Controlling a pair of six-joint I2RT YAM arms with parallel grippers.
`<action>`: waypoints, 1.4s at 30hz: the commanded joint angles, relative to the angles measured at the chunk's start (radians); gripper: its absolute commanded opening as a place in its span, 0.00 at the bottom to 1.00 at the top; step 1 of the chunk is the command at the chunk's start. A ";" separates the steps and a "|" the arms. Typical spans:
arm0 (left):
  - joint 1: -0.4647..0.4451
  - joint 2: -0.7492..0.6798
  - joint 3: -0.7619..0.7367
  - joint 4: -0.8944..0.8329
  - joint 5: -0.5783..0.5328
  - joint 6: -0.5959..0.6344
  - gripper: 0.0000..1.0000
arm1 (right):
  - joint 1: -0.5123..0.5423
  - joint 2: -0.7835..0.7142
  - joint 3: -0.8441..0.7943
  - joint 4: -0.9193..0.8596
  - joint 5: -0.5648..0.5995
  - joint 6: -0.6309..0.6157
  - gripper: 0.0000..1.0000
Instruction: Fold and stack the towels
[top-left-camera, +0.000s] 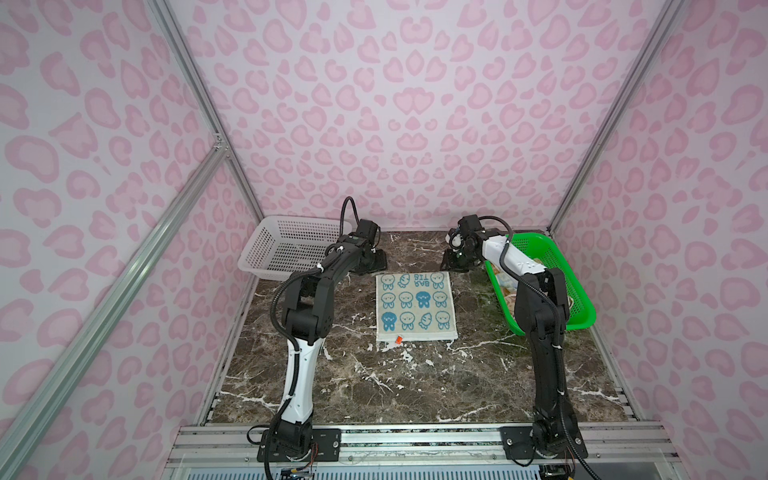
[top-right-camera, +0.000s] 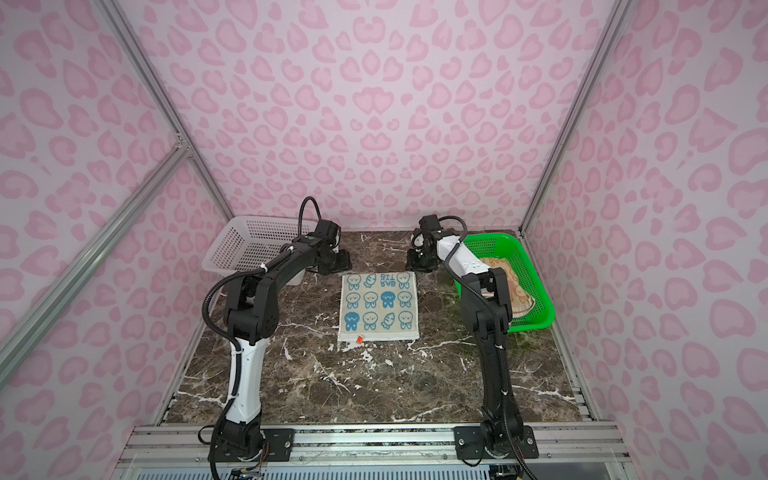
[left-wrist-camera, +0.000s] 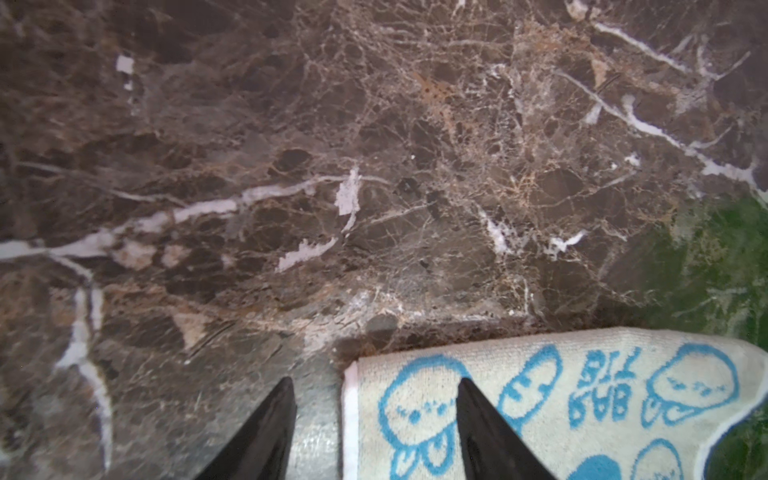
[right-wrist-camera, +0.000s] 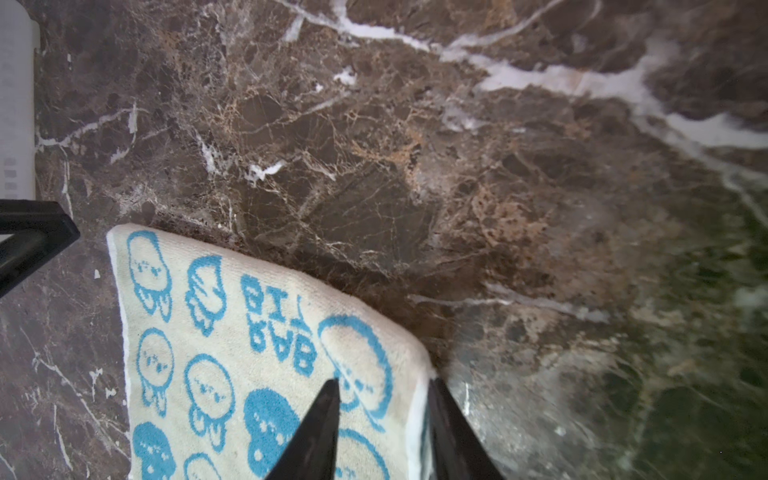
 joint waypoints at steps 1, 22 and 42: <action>0.003 0.010 0.014 -0.013 0.029 0.026 0.63 | -0.006 0.014 0.004 -0.031 0.047 -0.036 0.45; 0.005 0.018 -0.011 -0.006 0.049 0.043 0.64 | -0.005 0.152 0.073 -0.052 0.067 -0.070 0.21; 0.010 0.105 0.070 -0.081 0.035 0.140 0.43 | -0.002 0.161 0.073 -0.053 0.063 -0.074 0.06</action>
